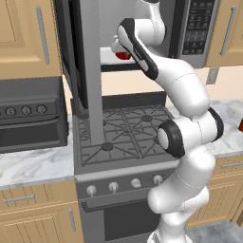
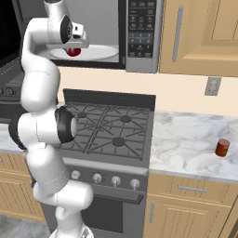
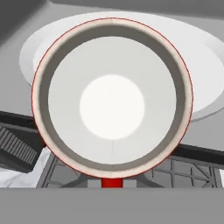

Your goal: Pick the mug from the counter and place it inside the microwave. Then close the microwave.

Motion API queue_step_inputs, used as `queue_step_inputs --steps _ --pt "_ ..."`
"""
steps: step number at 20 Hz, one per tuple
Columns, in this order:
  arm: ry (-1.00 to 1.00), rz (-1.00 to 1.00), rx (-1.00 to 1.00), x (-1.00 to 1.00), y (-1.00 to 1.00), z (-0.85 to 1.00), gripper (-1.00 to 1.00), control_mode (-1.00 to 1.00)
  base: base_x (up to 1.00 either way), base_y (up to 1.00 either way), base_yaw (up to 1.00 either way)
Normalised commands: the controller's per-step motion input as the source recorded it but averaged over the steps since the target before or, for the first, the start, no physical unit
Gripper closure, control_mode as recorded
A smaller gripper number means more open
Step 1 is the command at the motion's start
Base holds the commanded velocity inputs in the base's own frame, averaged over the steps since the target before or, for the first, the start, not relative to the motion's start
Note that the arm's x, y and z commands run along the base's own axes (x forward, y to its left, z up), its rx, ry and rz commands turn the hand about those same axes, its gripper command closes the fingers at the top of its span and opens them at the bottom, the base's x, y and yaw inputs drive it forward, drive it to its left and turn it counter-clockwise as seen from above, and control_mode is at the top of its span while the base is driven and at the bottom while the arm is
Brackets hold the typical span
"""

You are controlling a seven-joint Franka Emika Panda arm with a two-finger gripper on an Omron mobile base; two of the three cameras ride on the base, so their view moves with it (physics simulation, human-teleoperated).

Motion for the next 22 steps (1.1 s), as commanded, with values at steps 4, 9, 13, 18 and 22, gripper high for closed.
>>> queue_step_inputs --steps 4,9,13,18,22 --pt "0.04 -0.04 0.00 0.46 0.00 0.00 1.00 -1.00 0.00 0.00 0.00" --pt "0.01 -0.06 0.00 0.49 0.00 0.00 1.00 -1.00 0.00 0.00 0.00" --pt "0.00 -0.05 0.00 0.46 0.03 -0.06 1.00 -1.00 0.00 0.00 0.00" --pt "0.00 -0.04 0.00 0.38 0.07 -0.01 1.00 -1.00 0.00 0.00 0.00" --pt "0.00 -0.01 0.00 0.07 0.06 -0.01 1.00 -1.00 0.00 0.00 0.00"
